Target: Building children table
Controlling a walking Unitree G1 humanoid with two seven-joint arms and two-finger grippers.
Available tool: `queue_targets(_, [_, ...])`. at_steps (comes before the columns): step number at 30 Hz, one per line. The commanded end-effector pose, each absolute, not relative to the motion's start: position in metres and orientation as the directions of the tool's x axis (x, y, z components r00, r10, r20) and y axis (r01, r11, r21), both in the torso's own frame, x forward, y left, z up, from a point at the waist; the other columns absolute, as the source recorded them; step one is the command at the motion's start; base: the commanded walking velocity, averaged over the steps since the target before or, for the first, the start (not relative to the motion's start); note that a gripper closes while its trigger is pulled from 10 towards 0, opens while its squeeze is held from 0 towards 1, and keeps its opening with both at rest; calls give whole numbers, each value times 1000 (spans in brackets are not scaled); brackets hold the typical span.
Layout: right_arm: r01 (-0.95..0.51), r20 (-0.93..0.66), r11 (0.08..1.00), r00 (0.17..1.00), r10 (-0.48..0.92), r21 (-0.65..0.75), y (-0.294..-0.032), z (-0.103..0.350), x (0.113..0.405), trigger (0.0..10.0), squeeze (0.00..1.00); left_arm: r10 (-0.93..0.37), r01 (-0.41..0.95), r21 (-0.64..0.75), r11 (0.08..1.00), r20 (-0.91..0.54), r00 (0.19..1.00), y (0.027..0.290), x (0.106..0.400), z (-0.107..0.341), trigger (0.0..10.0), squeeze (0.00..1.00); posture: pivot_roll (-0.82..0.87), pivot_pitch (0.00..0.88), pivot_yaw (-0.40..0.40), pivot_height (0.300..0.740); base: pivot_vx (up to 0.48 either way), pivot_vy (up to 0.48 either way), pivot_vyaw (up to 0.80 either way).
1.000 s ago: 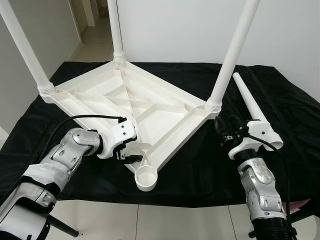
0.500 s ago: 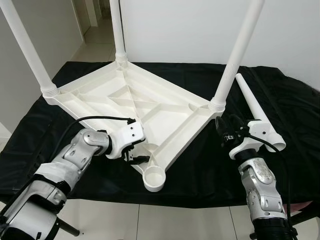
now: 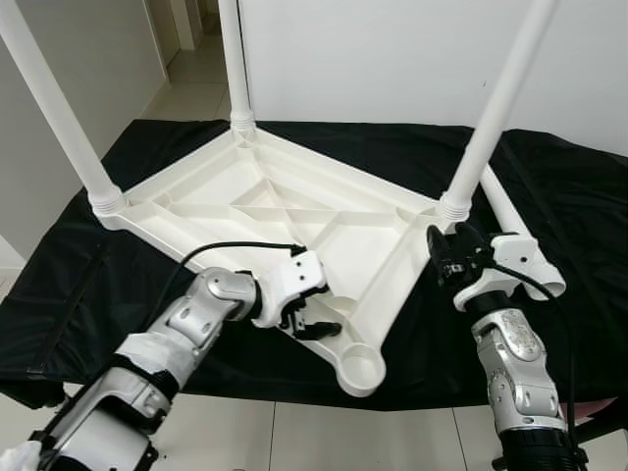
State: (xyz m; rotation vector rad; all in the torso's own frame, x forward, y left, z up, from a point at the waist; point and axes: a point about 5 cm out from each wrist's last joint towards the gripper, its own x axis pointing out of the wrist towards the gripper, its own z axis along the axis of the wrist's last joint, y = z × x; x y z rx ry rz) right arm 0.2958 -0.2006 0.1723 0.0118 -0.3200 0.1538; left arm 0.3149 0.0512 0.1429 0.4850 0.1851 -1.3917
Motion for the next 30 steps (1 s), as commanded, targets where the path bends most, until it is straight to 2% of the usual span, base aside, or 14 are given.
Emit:
queue_targets(1, [-153,296,988,943,149,-8,-200,169,295,10000,0,-902,981,187,45,-415,120,42,306,137,10000,0,-11,82,46,740,0,0,0])
queue_targets(13, [-166,294,986,942,161,-8,-196,168,297,10000,0,-824,960,277,34,-537,184,70,325,137,10000,0,-1,82,46,740,0,0,0])
queue_targets(26, [-160,298,987,942,155,-8,-197,169,297,10000,0,-781,958,275,82,-579,233,98,342,141,10000,0,-13,70,56,740,0,0,0])
queue_targets(27, [-160,298,987,942,155,-8,-196,169,297,10000,0,-775,957,276,93,-583,243,102,344,142,8196,0,-12,67,56,740,0,0,0])
queue_targets(28, [-160,298,987,942,155,-8,-196,169,297,10000,0,-775,957,276,93,-583,243,102,344,142,8196,0,-12,67,56,740,0,0,0])
queue_targets(29, [-161,298,987,942,156,-9,-196,169,297,10000,0,-769,955,278,101,-587,252,105,345,142,6196,0,-12,67,56,740,0,0,0])
queue_targets(30, [-162,298,987,942,157,-9,-196,168,297,10000,0,-766,955,279,103,-589,255,106,346,142,3451,0,-10,62,55,740,0,0,0])
